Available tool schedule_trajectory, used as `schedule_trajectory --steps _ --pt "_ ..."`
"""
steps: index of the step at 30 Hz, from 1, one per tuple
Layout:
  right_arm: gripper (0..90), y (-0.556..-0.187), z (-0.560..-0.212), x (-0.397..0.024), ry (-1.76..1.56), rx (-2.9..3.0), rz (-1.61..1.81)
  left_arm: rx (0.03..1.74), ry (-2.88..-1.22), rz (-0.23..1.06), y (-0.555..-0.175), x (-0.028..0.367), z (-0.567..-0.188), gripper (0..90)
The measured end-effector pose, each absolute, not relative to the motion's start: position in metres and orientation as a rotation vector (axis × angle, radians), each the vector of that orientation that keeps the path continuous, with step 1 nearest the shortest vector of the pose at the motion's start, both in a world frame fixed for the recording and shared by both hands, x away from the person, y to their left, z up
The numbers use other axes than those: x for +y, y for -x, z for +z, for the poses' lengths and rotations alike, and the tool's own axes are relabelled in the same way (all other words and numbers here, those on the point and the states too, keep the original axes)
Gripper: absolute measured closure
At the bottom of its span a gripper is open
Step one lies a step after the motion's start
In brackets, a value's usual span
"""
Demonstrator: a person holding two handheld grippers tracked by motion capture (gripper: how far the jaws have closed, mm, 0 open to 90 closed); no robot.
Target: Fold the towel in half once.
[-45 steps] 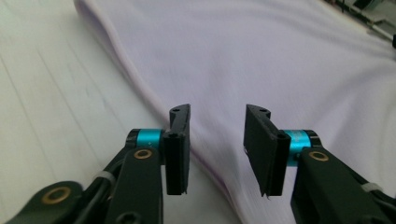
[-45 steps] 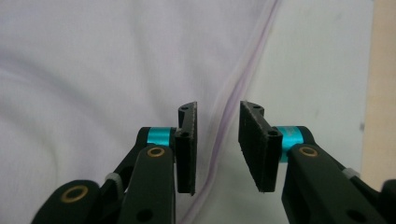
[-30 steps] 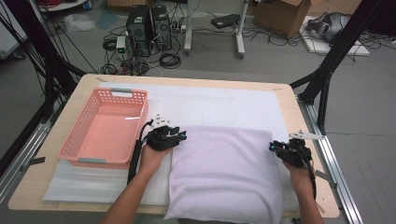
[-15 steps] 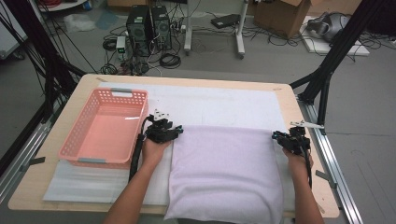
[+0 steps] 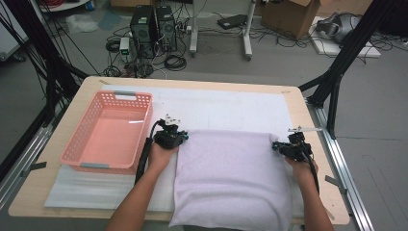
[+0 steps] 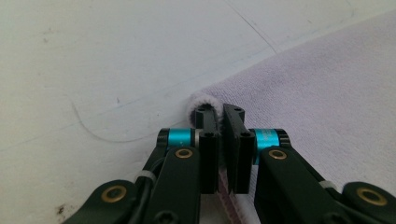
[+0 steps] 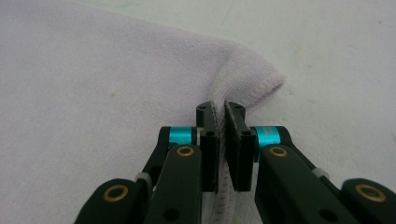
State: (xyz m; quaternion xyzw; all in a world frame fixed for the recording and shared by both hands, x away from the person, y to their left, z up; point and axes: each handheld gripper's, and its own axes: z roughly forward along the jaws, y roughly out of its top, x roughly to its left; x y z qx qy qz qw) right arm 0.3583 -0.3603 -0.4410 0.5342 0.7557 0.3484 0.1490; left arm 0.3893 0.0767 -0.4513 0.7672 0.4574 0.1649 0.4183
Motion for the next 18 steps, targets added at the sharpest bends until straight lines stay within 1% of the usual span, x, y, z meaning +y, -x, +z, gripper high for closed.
schedule_trajectory --steps 4,8,11,18 --pt "85.8 -0.361 -0.435 -0.363 -1.480 2.121 1.039 1.167 -1.831 0.490 -0.394 0.078 -0.442 85.8" --pt "85.7 -0.373 -0.428 -0.368 -1.487 2.039 1.106 1.170 -1.756 0.532 -0.413 0.080 -0.423 85.7" --pt "85.7 -0.388 -0.422 -0.367 -1.459 1.995 1.128 1.171 -1.745 0.557 -0.429 0.081 -0.416 85.7" --pt "85.6 -0.423 -0.418 -0.356 -1.432 1.958 1.091 1.206 -1.735 0.555 -0.460 0.085 -0.417 85.6"
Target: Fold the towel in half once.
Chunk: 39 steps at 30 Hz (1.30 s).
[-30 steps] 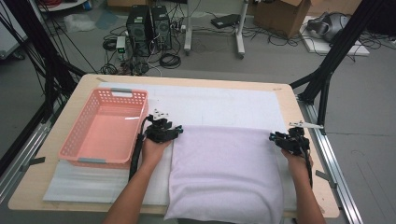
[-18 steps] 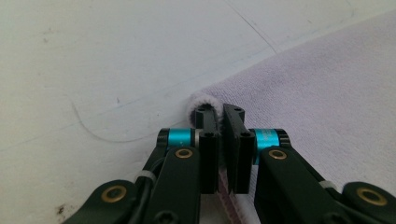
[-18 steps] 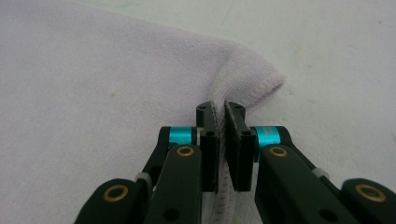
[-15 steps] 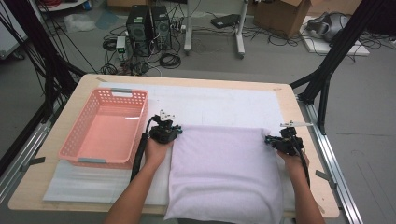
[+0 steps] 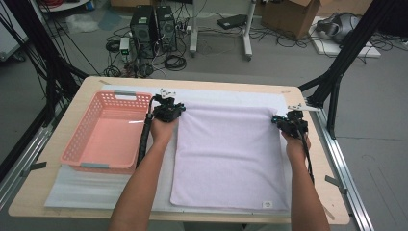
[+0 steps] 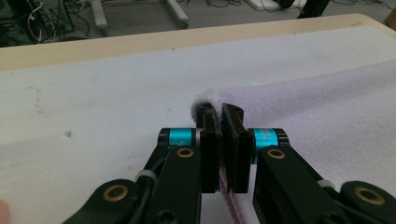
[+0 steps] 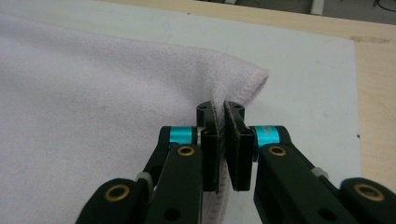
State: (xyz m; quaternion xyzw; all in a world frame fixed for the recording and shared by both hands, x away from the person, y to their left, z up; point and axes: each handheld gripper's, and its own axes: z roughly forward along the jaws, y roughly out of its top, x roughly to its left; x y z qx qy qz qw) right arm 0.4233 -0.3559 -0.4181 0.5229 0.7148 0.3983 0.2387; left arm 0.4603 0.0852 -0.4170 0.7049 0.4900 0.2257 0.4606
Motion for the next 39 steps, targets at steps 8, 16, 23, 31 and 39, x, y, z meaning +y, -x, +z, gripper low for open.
schedule_trajectory --steps 8,16,23,31,39 --pt "77.5 -0.441 -0.424 -0.348 -1.481 1.907 1.077 1.185 -1.713 0.531 -0.464 0.088 -0.424 78.6" --pt "71.2 -0.426 -0.411 -0.354 -1.477 1.942 1.090 1.140 -1.702 0.484 -0.445 0.084 -0.422 67.7" --pt "71.1 -0.394 -0.397 -0.359 -1.463 1.965 1.105 1.046 -1.718 0.485 -0.415 0.074 -0.411 68.4" --pt "73.2 -0.342 -0.396 -0.365 -1.440 1.993 1.158 1.003 -1.694 0.455 -0.376 0.078 -0.414 67.1" --pt "72.4 -0.277 -0.427 -0.374 -1.457 2.011 1.168 0.996 -1.675 0.413 -0.333 0.084 -0.429 61.6"
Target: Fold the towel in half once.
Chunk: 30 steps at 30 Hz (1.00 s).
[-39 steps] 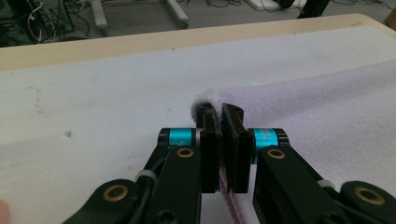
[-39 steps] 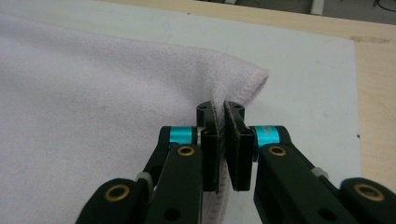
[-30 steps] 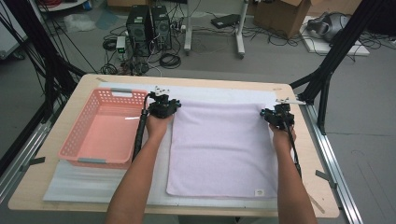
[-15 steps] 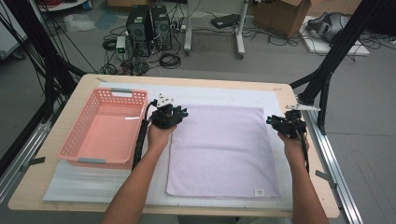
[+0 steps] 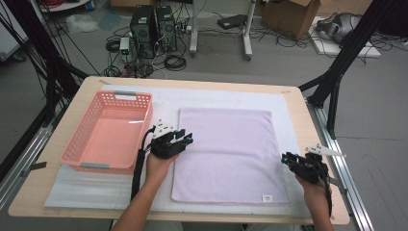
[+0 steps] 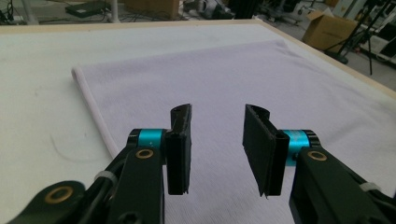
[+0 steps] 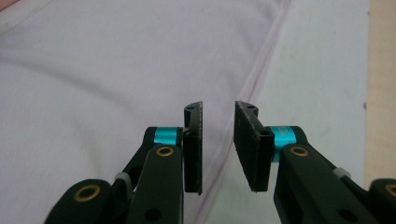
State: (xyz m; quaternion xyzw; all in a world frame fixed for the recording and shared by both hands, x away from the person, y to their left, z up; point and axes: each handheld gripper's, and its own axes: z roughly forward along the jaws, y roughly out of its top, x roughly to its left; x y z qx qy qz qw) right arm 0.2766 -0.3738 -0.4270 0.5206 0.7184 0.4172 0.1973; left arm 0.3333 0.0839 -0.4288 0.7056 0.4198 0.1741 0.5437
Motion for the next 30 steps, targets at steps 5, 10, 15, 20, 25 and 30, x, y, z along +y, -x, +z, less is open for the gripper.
schedule_trajectory --steps 5,10,15,20,25,30 --pt "70.2 -0.241 -0.436 -0.378 -1.462 2.025 1.176 1.018 -1.658 0.386 -0.306 0.093 -0.438 54.5" --pt "69.0 -0.214 -0.432 -0.377 -1.427 2.045 1.204 1.027 -1.692 0.372 -0.278 0.106 -0.443 51.7" --pt "69.6 -0.195 -0.438 -0.374 -1.420 2.084 1.167 1.038 -1.727 0.345 -0.254 0.119 -0.448 52.1" --pt "70.8 -0.187 -0.439 -0.368 -1.418 2.107 1.162 1.043 -1.765 0.293 -0.233 0.123 -0.451 54.3" --pt "71.0 -0.182 -0.439 -0.363 -1.398 2.139 1.128 1.044 -1.814 0.250 -0.215 0.121 -0.456 55.5" --pt "85.2 -0.183 -0.444 -0.361 -1.398 2.176 1.070 1.030 -1.879 0.260 -0.210 0.114 -0.459 73.9"
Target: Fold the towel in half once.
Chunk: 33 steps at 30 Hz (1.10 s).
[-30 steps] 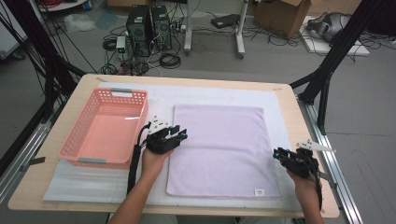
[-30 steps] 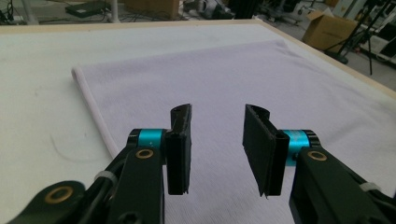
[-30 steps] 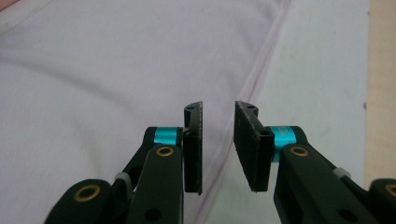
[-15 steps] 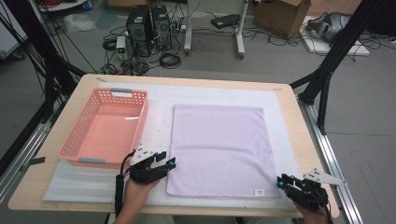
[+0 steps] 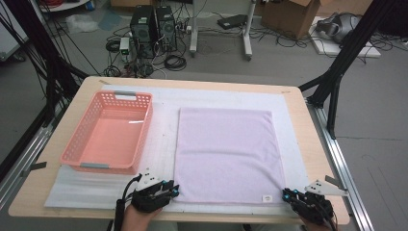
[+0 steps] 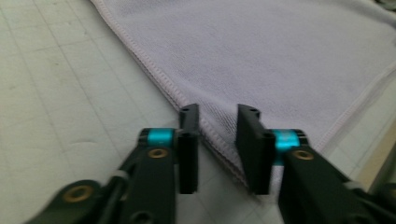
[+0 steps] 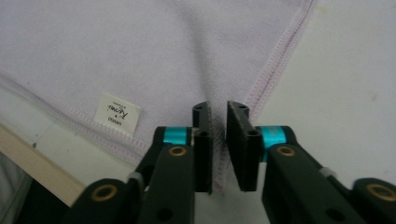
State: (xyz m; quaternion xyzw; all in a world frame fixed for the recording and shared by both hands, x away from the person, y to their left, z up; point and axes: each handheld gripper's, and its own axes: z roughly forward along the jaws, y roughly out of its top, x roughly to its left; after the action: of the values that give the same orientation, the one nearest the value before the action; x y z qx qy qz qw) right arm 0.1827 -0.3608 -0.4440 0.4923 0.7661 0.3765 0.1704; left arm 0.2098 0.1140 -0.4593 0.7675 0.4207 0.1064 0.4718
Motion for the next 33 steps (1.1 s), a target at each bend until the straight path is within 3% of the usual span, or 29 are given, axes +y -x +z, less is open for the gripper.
schedule_trajectory --steps 1,3,11,21,23,25,33 --pt "86.3 -0.183 -0.444 -0.360 -1.397 2.178 1.067 1.030 -1.877 0.243 -0.210 0.114 -0.459 80.9" --pt "87.4 -0.182 -0.443 -0.360 -1.378 2.180 1.051 1.026 -1.877 0.255 -0.209 0.115 -0.459 85.2" --pt "88.0 -0.175 -0.434 -0.366 -1.401 2.155 1.102 1.032 -1.822 0.243 -0.204 0.125 -0.451 86.2" --pt "86.9 -0.167 -0.435 -0.366 -1.403 2.180 1.045 1.022 -1.866 0.227 -0.192 0.127 -0.453 87.4" --pt "75.4 -0.167 -0.435 -0.366 -1.411 2.161 1.034 1.018 -1.869 0.260 -0.192 0.127 -0.452 81.7" --pt "71.8 -0.168 -0.432 -0.368 -1.428 2.111 1.061 1.030 -1.832 0.276 -0.192 0.130 -0.450 66.8" --pt "81.1 -0.198 -0.435 -0.382 -1.487 1.967 1.106 0.971 -1.752 0.351 -0.208 0.129 -0.448 52.2"
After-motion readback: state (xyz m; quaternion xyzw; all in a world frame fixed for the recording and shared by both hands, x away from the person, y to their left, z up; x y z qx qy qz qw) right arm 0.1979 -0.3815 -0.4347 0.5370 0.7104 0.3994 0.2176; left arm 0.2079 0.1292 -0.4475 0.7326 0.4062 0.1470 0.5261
